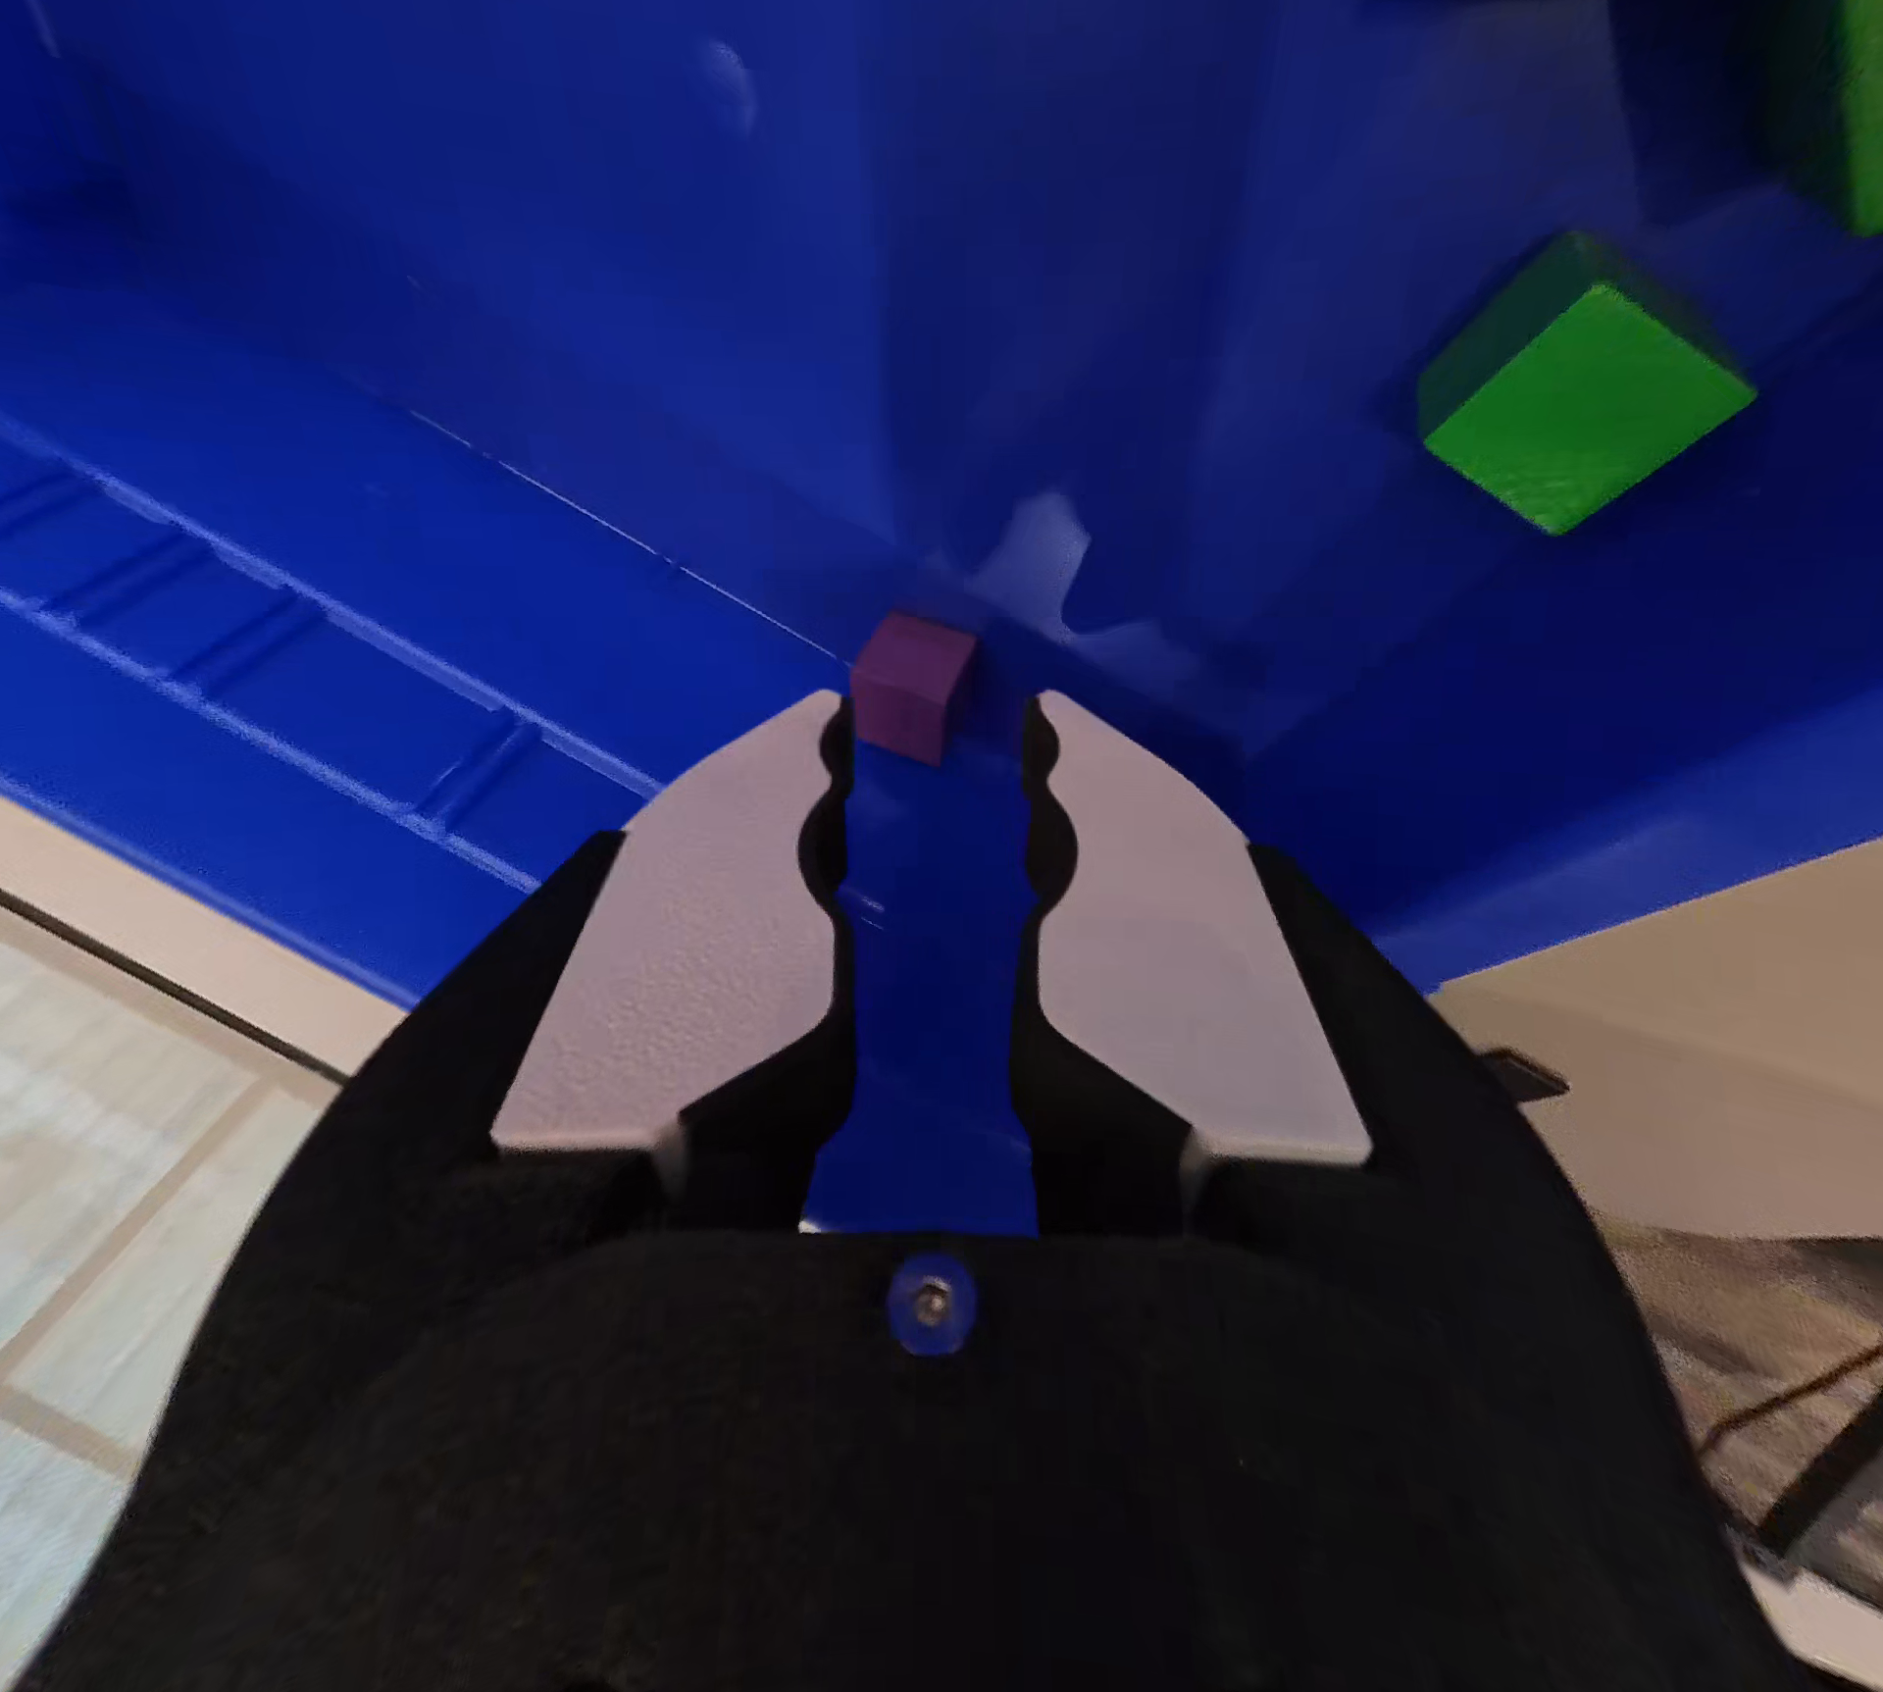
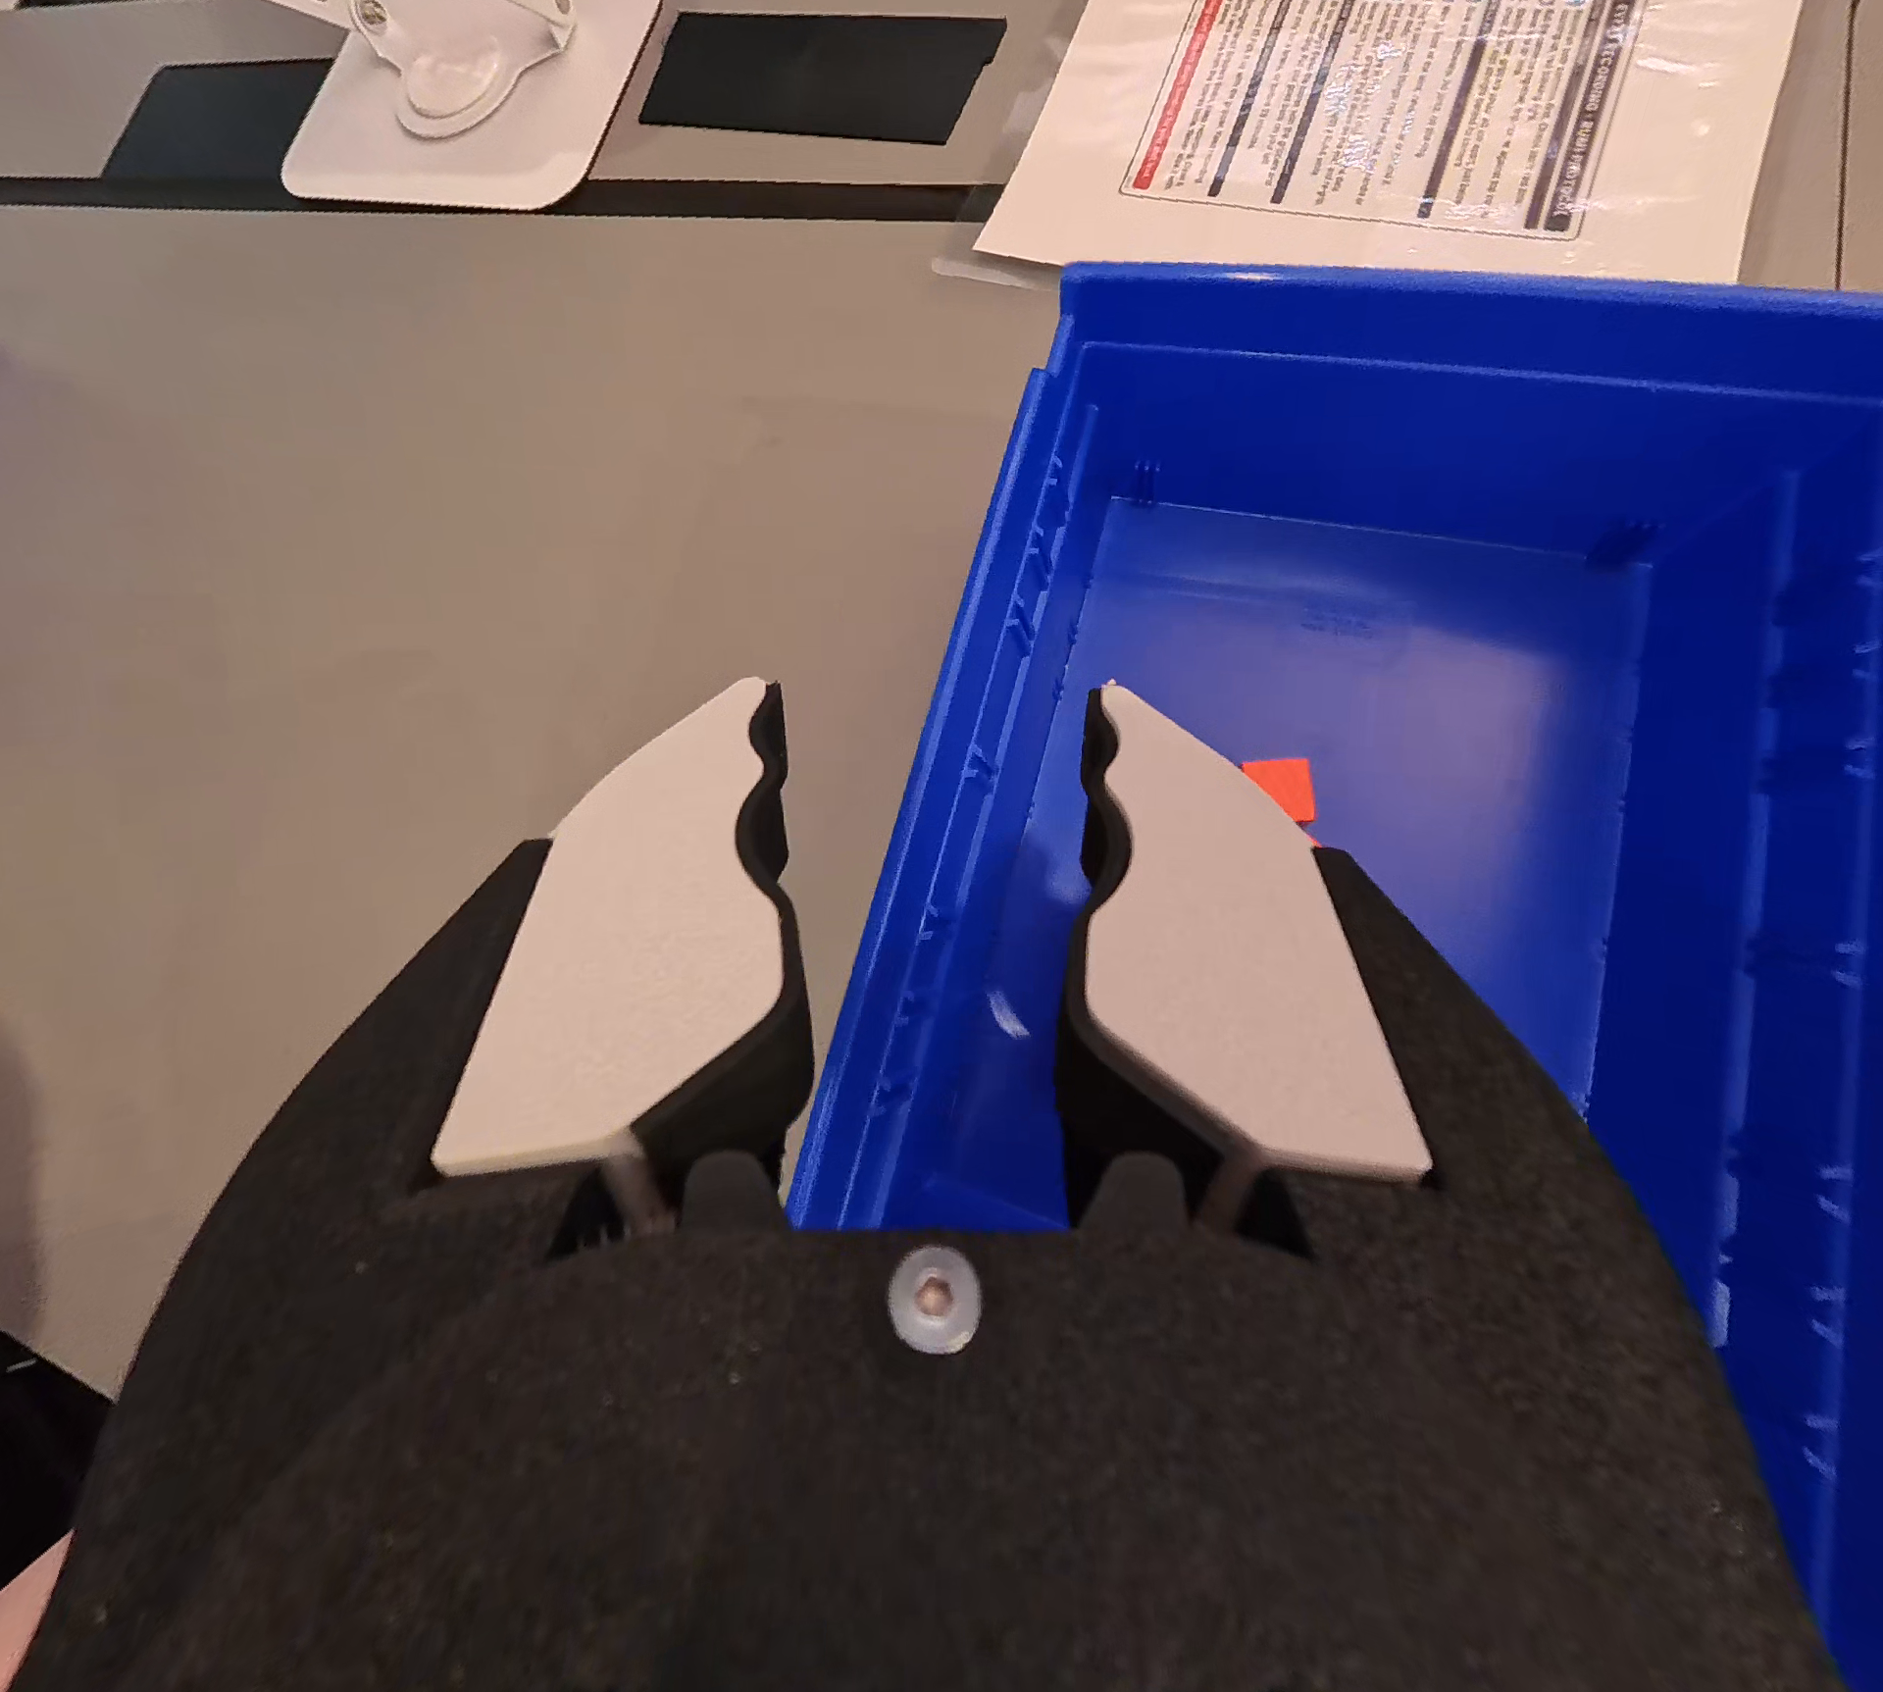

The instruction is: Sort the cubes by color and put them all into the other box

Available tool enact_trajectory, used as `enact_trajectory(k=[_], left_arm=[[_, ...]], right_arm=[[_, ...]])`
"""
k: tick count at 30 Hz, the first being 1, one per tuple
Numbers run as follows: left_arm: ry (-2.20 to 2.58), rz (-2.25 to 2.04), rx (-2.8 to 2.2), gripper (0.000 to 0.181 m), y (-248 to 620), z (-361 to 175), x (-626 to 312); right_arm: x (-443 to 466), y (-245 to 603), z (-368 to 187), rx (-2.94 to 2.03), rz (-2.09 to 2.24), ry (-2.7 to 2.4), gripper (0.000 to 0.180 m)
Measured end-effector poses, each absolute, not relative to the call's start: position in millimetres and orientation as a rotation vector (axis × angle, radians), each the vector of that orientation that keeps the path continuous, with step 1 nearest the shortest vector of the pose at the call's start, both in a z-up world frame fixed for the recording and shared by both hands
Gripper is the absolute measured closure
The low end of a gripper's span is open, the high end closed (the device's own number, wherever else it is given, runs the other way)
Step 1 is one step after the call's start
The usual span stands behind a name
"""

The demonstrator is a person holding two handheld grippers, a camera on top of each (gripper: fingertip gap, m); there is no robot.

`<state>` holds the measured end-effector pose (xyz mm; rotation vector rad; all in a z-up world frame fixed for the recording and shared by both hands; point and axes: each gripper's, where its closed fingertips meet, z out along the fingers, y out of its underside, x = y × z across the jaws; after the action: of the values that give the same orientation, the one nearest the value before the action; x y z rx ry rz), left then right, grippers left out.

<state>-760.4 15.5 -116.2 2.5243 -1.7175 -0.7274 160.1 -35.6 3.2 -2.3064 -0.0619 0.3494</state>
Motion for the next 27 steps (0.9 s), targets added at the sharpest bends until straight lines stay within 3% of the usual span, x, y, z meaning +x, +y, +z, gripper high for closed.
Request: enact_trajectory(k=[18,27], left_arm=[[-1.693,-0.831,2.308,0.158,26.0,-128.2,-770.1],[-1.898,-1.247,2.524,0.159,60.3,-45.9,-720.6]], right_arm=[[138.7,-30.6,-6.0,-2.379,0.362,-0.190,0.127],[130.0,-25.8,-1.3,-2.372,0.353,-0.232,0.128]])
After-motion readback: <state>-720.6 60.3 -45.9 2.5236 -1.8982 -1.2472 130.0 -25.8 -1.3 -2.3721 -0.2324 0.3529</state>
